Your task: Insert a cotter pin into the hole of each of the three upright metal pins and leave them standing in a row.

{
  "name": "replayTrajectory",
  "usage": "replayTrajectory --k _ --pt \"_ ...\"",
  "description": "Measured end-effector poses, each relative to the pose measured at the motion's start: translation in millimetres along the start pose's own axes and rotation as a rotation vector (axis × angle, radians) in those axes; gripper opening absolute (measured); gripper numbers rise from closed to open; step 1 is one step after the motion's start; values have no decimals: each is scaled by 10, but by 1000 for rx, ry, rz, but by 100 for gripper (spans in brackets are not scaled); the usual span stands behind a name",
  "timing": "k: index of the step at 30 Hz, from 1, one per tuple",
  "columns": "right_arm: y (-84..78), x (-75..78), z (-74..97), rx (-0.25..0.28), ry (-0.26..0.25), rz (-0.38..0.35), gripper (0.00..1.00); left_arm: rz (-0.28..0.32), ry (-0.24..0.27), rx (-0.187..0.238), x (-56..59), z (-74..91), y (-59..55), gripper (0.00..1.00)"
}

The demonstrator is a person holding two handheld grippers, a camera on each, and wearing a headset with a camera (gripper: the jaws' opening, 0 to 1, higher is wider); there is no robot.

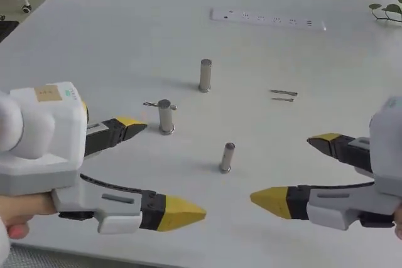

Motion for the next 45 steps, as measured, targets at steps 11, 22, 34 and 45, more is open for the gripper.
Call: replayTrajectory --k 11,22,34,45 --pt "203 348 109 -2 -58 82 72 -3 32 -25 -17 -6 -74 99" --pt "520 865 85 -88 -101 250 58 -14 20 -30 44 -72 -79 99" --pt "662 1281 -300 -308 -29 505 38 -3 43 -17 10 -30 -89 99" --pt "678 1534 -652 -419 9 590 24 24 59 -20 -21 3 -131 99"
Point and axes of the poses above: the centre of the closed fingertips' face, and the gripper's own axes: z roughly backward along the fingers, x roughly to its right, y roughly out of its top, the point moved 8 cm from there along z, roughly backward along the fingers, and after that the axes turned 7 degrees about -x, right-handed, at the moved point
